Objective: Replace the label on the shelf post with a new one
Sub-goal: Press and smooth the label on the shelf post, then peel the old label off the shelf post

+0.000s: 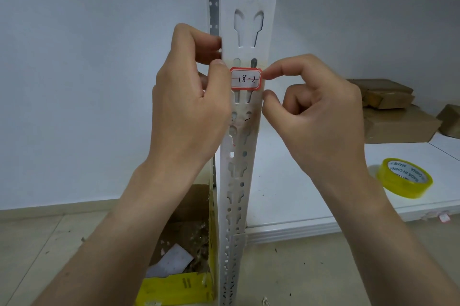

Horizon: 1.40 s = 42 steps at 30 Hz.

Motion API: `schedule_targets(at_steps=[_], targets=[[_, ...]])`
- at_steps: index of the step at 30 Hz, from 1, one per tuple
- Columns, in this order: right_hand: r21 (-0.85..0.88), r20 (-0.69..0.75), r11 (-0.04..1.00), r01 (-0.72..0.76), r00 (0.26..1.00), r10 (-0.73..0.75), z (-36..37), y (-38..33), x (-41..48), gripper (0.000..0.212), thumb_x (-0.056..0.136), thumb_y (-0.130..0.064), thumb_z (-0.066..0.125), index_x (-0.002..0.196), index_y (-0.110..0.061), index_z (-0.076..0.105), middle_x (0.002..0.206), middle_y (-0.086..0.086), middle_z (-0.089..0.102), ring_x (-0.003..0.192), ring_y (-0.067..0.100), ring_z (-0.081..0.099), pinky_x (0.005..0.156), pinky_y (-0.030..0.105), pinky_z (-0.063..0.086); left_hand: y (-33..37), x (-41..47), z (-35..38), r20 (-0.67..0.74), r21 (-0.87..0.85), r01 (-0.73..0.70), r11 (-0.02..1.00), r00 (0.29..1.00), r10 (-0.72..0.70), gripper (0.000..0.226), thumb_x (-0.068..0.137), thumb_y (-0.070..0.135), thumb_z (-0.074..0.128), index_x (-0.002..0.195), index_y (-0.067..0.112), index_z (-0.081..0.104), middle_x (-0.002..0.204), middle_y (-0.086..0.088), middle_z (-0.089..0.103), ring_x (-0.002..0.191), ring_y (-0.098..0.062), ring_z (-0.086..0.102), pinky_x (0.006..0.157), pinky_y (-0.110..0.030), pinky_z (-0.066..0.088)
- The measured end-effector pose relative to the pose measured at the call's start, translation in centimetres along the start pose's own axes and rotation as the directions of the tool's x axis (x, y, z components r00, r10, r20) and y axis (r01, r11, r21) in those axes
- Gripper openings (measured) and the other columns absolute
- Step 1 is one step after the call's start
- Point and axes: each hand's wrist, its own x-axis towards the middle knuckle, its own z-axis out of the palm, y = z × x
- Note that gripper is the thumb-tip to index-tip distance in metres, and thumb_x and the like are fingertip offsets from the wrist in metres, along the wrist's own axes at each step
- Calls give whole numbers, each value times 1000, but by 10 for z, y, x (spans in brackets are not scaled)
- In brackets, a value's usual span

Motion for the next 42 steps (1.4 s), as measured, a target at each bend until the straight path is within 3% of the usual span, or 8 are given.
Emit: schedule_targets(at_steps=[13,22,33,42], targets=[[61,-46,992,107,994,-104,4,5,2,10,95,-17,75,105,-18,77,45,5,43,43,25,40,51,35,39,-2,0,0,5,-7,9,1000,1000,-9,13,98,22,46,110,20,50,107,4,65,89,-14,70,59,-17,52],[-54,-30,984,167,985,-169,3,9,6,10,97,-23,74,104,-18,79,50,0,46,46,22,42,51,34,42,-6,-1,1,13,-13,-16,1000,1000,16,11,99,15,47,108,22,49,104,8,66,87,-12,70,61,-23,53],[-31,22,998,57,998,-56,7,7,5,7,99,-29,69,101,-24,73,47,-2,43,45,19,38,48,40,41,-9,-5,4,-23,-12,-56,998,998,56,17,96,15,50,111,23,48,104,16,63,92,-9,68,64,-23,58],[109,69,994,-31,997,23,5,-3,5,4,99,-25,69,100,-22,71,49,6,56,43,27,51,49,41,44,-11,-7,5,-28,-58,-53,997,998,52,21,94,14,54,113,21,49,108,11,64,88,-13,69,62,-26,60]])
